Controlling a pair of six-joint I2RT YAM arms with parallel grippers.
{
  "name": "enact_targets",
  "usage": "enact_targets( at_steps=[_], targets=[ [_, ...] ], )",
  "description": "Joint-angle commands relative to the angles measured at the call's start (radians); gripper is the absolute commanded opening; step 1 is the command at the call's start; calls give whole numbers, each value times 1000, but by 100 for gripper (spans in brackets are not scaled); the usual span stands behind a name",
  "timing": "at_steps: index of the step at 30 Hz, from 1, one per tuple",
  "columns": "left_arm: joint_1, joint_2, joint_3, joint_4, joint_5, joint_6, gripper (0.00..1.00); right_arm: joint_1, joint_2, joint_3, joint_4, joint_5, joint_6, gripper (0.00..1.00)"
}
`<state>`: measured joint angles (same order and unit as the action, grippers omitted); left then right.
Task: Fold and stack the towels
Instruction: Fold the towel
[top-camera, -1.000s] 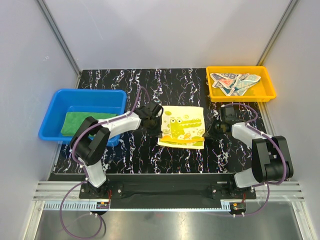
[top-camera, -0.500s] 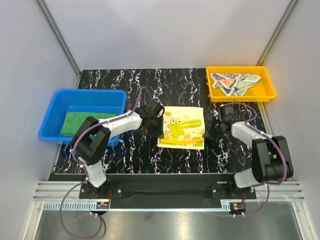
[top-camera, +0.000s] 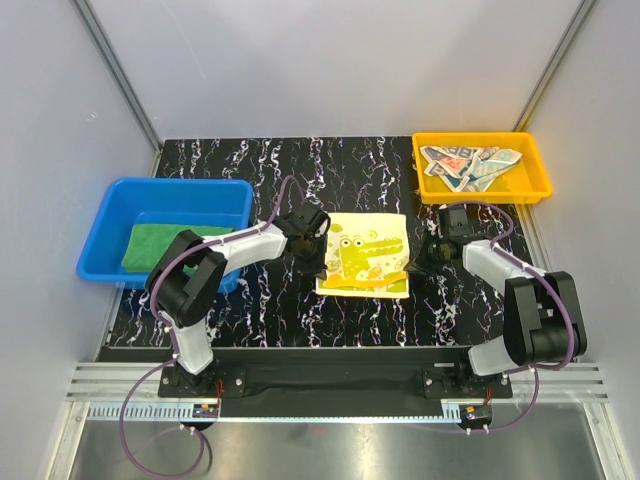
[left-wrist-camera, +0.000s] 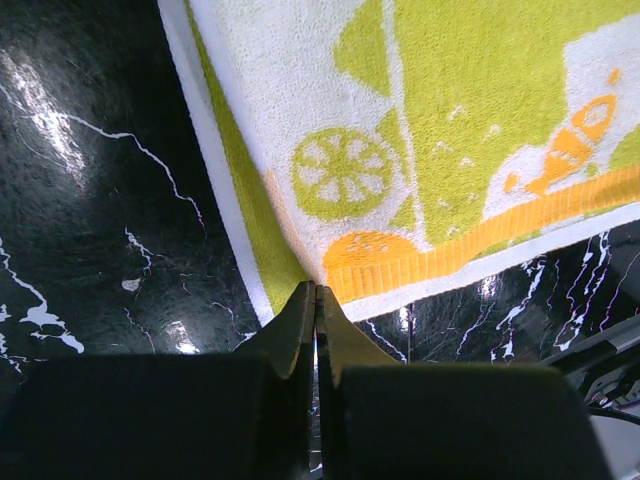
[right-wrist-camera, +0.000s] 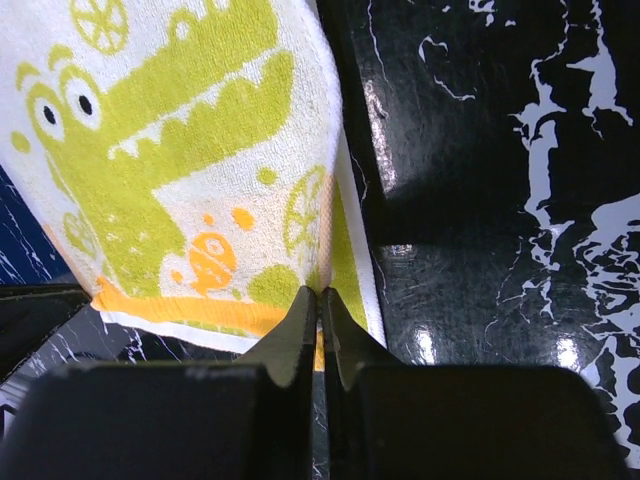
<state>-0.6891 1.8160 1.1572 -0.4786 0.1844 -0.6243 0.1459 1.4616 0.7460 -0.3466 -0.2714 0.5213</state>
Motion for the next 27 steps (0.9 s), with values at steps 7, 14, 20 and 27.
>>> enact_targets(
  at_steps=[7, 14, 20, 27],
  targets=[
    [-6, -43, 33, -6, -11, 8, 0, 18, -12, 44, -2, -25, -14, 0],
    [-6, -78, 64, -55, -43, 12, 0, 35, -33, 79, -22, -52, -21, 0],
    [-6, -130, 78, -106, -75, 14, 0, 35, -58, 90, -80, -57, -37, 0],
    [-6, -162, -43, -52, -57, -5, 0, 55, -46, 7, -54, -71, -24, 0]
  ],
)
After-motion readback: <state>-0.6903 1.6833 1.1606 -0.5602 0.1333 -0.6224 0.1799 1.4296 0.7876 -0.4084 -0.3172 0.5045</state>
